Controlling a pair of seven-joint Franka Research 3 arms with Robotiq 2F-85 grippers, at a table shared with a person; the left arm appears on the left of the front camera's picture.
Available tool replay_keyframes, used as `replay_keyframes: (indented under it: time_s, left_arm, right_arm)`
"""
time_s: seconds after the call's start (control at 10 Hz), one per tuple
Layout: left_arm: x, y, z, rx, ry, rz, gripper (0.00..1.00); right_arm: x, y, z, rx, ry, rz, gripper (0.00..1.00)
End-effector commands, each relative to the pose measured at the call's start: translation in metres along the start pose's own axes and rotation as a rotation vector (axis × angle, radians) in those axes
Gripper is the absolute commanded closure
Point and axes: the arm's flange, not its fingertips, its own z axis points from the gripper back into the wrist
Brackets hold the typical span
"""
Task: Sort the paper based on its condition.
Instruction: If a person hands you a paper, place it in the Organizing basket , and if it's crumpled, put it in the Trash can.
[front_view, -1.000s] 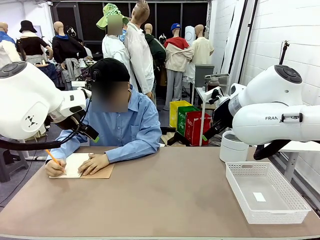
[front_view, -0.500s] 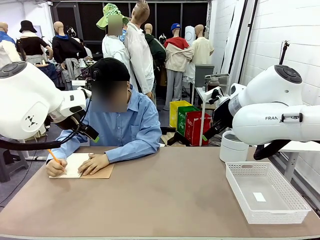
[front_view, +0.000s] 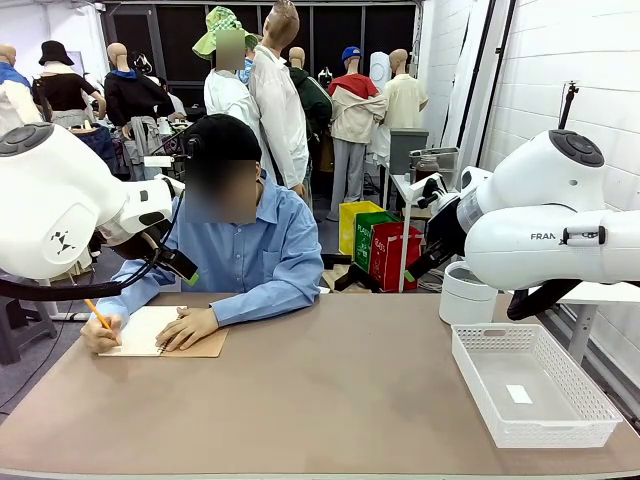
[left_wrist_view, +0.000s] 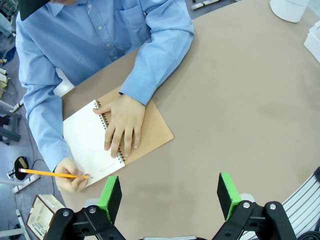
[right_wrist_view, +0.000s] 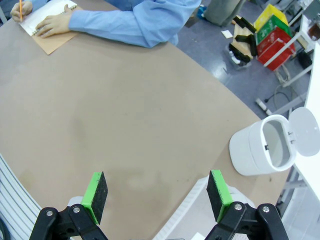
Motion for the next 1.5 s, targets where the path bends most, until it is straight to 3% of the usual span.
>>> replay_keyframes:
  time_s: [0.0, 1.4]
  left_arm:
    - [-0.001, 0.0002, -0.0007, 0.0, 0.007, 0.0, 0.0]
    - [-0.001, 0.0002, -0.0007, 0.0, 0.007, 0.0, 0.0]
  right_arm:
    - [-0.0003, -0.0008, -0.0001, 0.005, -0.002, -0.003, 0.0]
    - [-0.0003, -0.0008, -0.0001, 0.005, -0.002, -0.003, 0.0]
